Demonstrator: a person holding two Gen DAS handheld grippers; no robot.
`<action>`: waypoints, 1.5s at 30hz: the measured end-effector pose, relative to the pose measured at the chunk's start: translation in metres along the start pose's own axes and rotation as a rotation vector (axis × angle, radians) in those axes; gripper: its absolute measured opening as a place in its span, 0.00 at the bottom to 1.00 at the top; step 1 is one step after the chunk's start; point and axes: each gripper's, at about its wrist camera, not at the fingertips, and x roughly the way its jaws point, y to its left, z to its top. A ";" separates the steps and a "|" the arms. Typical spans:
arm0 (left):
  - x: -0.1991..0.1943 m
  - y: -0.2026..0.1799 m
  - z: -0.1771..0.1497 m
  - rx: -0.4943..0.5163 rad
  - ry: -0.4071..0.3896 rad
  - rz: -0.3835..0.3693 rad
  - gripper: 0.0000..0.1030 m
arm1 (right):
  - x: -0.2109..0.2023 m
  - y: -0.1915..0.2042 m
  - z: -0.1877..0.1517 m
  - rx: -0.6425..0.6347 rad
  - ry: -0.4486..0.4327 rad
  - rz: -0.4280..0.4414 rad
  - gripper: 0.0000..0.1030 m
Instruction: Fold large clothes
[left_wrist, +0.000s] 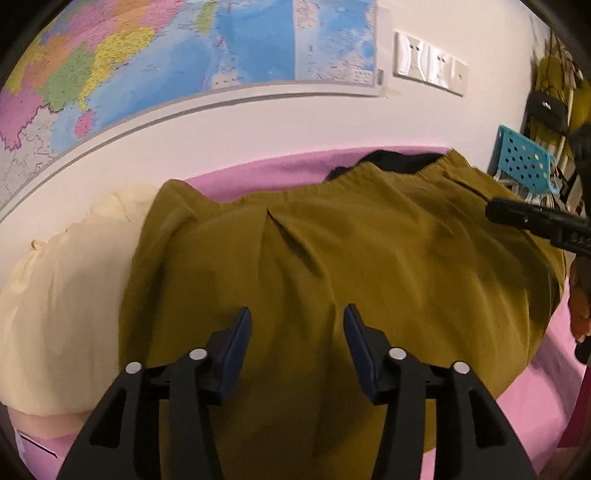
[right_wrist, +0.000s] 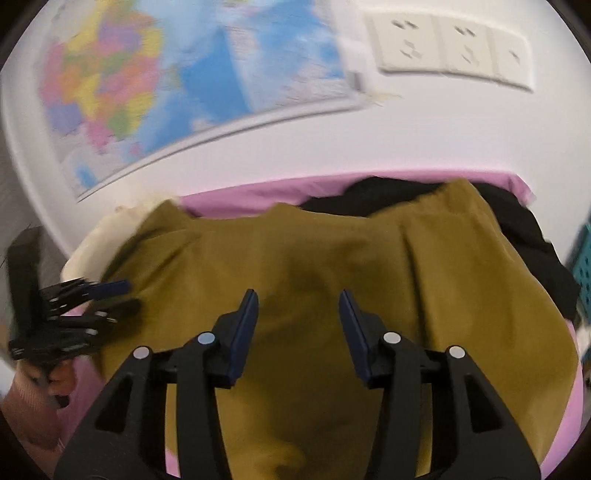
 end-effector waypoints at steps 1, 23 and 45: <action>0.003 -0.001 -0.003 0.002 0.010 -0.001 0.48 | 0.004 0.003 -0.002 -0.017 0.014 0.003 0.49; -0.020 0.014 -0.028 -0.059 -0.013 0.031 0.55 | -0.062 -0.033 -0.048 0.041 -0.041 -0.068 0.56; -0.051 0.036 -0.063 -0.155 -0.046 0.022 0.58 | -0.047 0.035 -0.065 -0.151 0.001 0.053 0.61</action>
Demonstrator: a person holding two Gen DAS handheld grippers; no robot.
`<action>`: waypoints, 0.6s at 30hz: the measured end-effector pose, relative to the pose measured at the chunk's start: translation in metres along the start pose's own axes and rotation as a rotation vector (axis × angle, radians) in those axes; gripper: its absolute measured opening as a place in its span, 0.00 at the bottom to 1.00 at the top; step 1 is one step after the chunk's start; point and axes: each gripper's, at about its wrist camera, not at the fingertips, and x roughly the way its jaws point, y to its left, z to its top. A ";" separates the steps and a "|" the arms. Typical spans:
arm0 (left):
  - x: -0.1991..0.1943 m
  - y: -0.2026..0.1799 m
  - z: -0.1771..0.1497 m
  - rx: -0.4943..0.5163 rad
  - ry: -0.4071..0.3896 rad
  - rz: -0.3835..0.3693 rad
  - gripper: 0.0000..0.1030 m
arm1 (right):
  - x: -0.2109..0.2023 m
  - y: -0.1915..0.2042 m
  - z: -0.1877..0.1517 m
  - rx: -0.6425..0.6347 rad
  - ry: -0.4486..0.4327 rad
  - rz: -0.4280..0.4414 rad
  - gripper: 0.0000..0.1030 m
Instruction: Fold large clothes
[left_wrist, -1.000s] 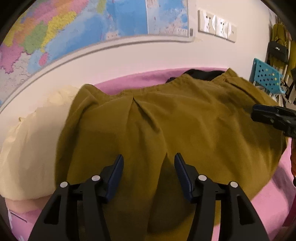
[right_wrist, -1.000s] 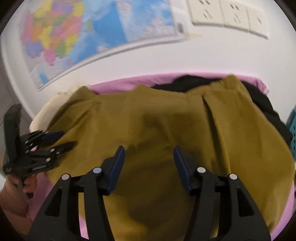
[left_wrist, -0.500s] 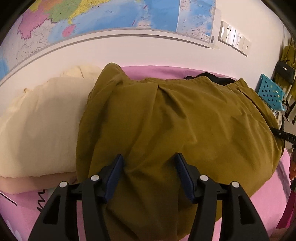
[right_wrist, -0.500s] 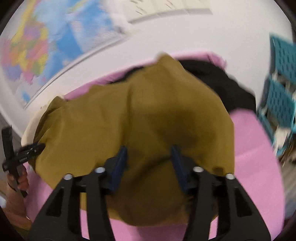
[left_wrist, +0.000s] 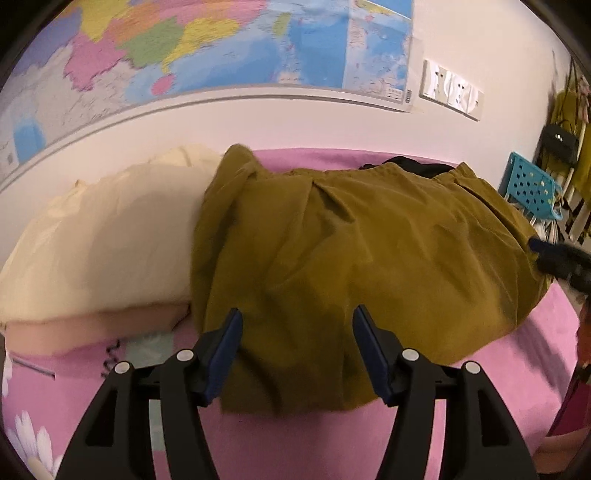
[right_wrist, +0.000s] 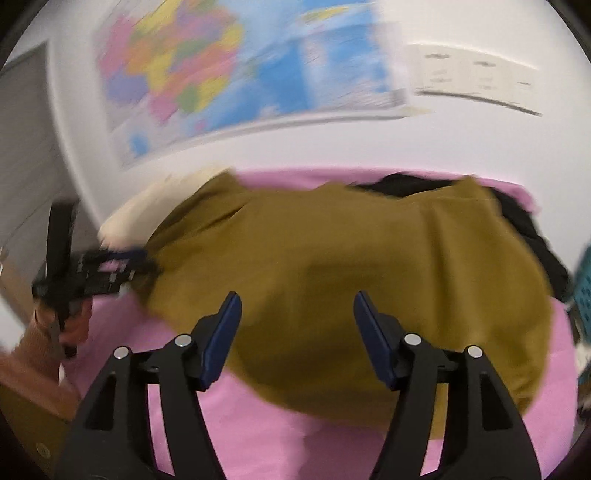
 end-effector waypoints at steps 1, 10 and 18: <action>-0.002 0.004 -0.004 -0.008 0.005 -0.003 0.58 | 0.006 0.006 -0.002 -0.018 0.023 0.011 0.61; -0.018 0.035 -0.029 -0.079 0.029 0.017 0.54 | 0.028 0.025 -0.010 -0.060 0.091 0.039 0.61; -0.011 0.050 -0.039 -0.107 0.060 -0.067 0.11 | 0.032 0.044 -0.006 -0.113 0.089 0.063 0.62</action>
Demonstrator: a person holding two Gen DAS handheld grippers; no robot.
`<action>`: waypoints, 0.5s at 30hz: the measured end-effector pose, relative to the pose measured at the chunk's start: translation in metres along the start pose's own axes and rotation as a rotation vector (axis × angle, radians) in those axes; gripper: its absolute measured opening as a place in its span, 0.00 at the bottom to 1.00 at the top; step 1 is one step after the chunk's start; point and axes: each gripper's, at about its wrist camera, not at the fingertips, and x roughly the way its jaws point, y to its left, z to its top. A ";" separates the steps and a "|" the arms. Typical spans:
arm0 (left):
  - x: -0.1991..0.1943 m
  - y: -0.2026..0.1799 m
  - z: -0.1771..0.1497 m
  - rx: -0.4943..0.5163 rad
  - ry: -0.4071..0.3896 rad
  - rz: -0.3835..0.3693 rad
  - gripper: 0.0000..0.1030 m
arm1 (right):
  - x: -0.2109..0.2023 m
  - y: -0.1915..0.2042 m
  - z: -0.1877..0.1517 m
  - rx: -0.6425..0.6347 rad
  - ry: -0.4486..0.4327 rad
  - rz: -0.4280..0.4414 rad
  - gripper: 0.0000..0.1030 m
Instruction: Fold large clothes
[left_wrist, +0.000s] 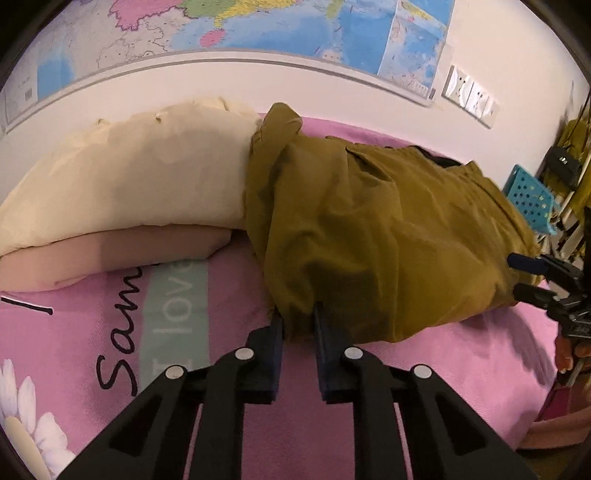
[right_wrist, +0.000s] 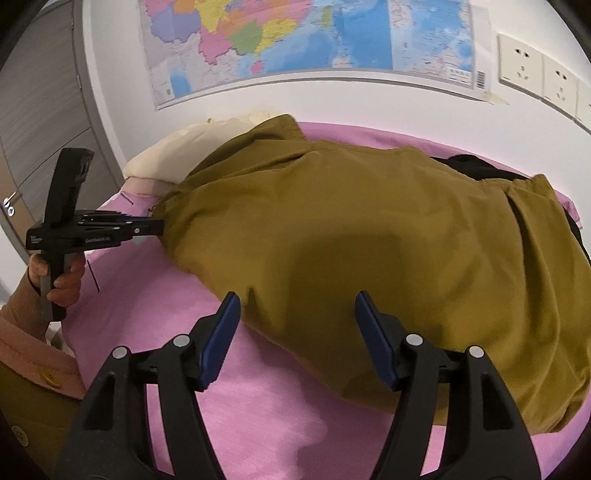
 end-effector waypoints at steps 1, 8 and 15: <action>-0.003 0.004 0.000 -0.002 -0.002 -0.011 0.09 | -0.001 0.002 0.000 -0.002 -0.001 0.004 0.62; -0.004 -0.010 0.003 0.046 0.014 0.068 0.28 | 0.009 0.037 0.008 -0.155 0.003 0.012 0.69; -0.010 -0.024 0.002 0.051 -0.005 0.094 0.52 | 0.033 0.075 0.000 -0.353 0.031 -0.054 0.75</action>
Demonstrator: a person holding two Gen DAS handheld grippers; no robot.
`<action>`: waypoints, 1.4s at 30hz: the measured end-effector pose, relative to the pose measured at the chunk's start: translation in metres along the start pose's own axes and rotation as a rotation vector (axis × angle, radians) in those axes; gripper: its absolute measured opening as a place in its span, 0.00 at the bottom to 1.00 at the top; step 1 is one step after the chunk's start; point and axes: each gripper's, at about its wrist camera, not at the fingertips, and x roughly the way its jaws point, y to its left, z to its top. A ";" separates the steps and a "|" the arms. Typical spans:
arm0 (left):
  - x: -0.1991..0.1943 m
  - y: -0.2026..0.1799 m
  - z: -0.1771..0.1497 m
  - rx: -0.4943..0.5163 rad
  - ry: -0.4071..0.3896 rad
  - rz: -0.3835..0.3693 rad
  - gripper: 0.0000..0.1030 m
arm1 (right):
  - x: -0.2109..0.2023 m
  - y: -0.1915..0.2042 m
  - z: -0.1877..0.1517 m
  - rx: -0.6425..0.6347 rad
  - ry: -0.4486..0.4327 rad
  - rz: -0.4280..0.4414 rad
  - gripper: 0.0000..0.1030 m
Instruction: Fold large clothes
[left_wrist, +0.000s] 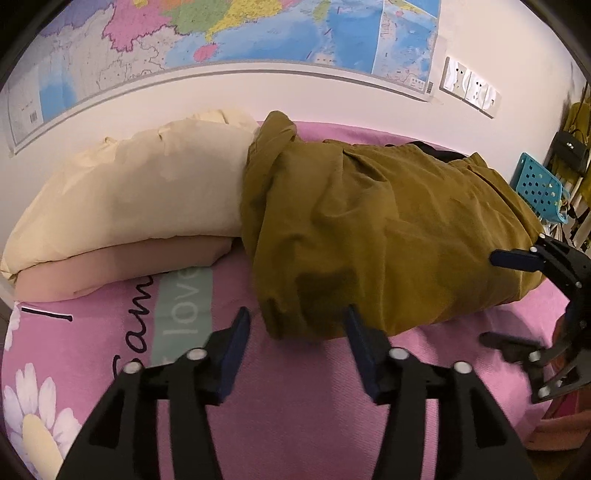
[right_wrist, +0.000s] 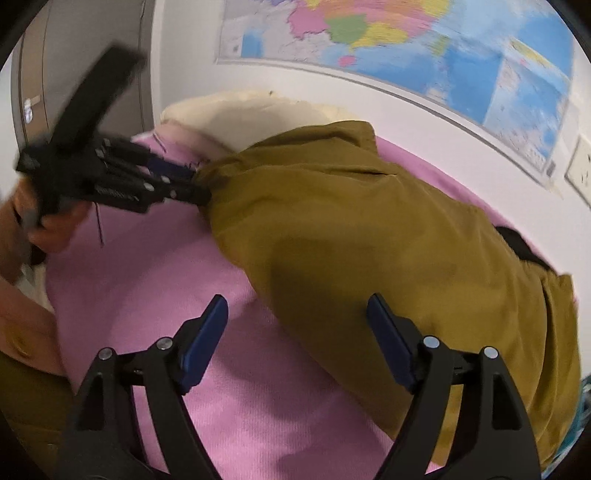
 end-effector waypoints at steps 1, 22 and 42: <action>-0.001 -0.001 0.000 0.002 -0.003 0.002 0.52 | 0.002 0.001 -0.001 -0.007 0.003 -0.008 0.75; 0.013 -0.024 -0.023 -0.108 0.106 -0.343 0.62 | 0.014 -0.026 -0.001 0.089 0.005 -0.035 0.36; 0.094 -0.014 0.029 -0.489 0.121 -0.587 0.75 | -0.001 -0.052 -0.009 0.311 -0.033 0.115 0.35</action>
